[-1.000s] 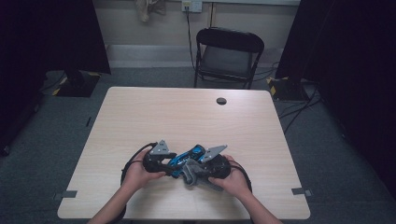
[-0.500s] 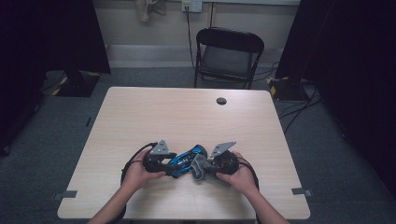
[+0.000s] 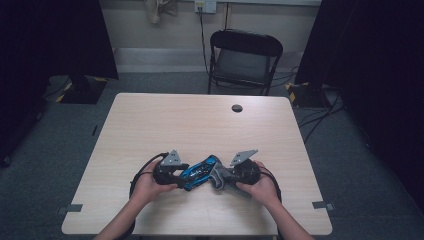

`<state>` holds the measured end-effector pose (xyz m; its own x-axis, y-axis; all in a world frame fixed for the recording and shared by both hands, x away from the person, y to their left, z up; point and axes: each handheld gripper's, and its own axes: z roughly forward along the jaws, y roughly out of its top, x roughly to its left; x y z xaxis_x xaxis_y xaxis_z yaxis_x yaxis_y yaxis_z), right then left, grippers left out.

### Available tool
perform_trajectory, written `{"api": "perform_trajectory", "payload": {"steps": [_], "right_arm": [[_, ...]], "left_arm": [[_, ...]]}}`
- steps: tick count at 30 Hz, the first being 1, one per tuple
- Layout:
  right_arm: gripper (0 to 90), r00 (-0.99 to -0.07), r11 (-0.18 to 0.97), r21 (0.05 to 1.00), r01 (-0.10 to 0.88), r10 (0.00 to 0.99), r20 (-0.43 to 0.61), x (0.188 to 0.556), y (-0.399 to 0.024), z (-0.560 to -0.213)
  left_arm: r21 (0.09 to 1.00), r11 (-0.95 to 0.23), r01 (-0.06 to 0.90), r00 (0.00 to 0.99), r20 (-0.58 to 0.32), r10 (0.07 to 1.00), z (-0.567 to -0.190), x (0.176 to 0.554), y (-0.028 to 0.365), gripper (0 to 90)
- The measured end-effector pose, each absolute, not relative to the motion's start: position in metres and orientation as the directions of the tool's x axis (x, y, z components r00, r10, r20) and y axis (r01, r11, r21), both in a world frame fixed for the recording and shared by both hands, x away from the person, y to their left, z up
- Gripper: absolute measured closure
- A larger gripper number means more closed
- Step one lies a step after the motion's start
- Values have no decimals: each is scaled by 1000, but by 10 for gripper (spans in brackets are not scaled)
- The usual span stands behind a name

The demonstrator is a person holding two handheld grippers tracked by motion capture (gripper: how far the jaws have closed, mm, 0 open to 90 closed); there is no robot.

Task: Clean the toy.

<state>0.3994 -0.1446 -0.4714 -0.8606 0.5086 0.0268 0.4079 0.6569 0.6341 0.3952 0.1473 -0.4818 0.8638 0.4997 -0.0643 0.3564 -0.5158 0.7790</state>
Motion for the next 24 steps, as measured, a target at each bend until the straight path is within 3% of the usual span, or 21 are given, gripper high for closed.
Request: {"api": "perform_trajectory", "payload": {"steps": [24], "right_arm": [[731, -835, 643, 633, 432, 549, 12, 404, -167, -470]], "left_arm": [[778, -515, 360, 860, -62, 507, -481, 395, 147, 438]]}}
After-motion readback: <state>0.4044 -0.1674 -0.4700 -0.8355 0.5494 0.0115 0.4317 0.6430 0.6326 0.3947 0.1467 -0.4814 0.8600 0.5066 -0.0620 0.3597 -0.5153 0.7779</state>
